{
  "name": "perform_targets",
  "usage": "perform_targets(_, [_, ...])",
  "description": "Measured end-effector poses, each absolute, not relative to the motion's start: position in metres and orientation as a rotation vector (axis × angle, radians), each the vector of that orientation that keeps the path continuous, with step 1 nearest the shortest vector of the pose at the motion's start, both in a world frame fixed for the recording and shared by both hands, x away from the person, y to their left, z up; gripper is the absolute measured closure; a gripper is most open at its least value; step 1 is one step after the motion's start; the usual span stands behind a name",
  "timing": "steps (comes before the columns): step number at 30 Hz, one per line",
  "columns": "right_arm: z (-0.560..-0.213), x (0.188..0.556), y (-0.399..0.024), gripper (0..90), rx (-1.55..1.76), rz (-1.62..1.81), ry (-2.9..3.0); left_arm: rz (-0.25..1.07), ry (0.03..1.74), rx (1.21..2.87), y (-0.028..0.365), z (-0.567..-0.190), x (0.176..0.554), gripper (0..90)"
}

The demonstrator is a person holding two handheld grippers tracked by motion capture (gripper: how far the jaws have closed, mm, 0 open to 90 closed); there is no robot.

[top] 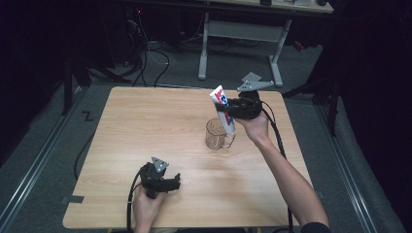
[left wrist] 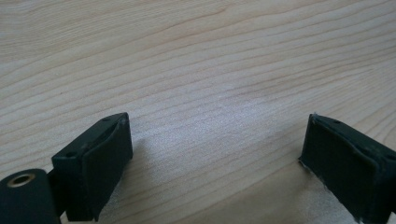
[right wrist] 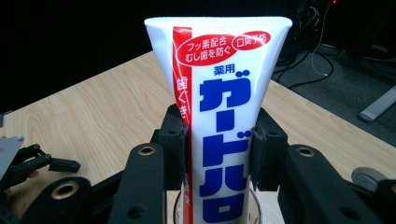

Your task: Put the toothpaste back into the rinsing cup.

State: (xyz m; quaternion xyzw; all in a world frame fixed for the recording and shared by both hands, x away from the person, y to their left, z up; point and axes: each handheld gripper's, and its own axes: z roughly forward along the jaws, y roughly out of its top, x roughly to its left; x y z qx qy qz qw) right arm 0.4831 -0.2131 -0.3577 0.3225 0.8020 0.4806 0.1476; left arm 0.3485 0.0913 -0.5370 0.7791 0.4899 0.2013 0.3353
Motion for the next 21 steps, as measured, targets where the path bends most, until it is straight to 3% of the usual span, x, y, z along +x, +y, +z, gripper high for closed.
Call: perform_targets(21, [-0.374,0.502,-0.201,63.0,0.973,1.398,2.289,0.525,1.277,2.034,0.091,-0.537,0.348,8.9])
